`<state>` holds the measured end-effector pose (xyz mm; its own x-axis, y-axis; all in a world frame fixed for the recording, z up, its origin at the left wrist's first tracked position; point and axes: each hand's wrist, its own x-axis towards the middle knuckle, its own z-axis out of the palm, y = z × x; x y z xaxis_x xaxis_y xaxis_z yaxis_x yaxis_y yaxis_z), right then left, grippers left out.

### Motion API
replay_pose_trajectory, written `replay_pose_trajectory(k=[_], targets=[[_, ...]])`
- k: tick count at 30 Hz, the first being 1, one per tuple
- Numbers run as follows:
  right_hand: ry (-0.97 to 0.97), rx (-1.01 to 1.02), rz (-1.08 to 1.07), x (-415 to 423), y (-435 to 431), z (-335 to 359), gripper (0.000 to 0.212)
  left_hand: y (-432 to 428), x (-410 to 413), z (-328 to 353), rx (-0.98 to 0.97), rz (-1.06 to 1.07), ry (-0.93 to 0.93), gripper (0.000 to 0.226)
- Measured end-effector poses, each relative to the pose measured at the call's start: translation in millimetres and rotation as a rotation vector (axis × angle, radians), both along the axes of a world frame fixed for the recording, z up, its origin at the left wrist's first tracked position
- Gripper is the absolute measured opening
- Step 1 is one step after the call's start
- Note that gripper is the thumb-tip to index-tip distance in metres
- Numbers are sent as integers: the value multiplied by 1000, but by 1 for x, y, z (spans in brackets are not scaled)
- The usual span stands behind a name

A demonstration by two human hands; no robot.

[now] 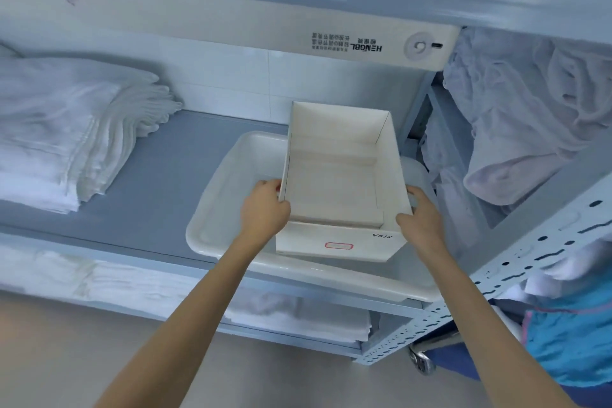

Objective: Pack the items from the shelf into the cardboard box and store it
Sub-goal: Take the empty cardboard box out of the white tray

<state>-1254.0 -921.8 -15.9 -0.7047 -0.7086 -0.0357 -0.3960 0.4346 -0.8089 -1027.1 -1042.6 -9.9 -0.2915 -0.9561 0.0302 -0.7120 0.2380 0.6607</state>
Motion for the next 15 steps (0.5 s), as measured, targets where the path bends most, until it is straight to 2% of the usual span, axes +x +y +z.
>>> replay_pose_trajectory(k=[6,15], targets=[[25,-62,138,49,-27,35,62,13,66,26,4,159,85,39],[47,-85,394,170,-40,70,63,72,196,30,24,459,169,28]])
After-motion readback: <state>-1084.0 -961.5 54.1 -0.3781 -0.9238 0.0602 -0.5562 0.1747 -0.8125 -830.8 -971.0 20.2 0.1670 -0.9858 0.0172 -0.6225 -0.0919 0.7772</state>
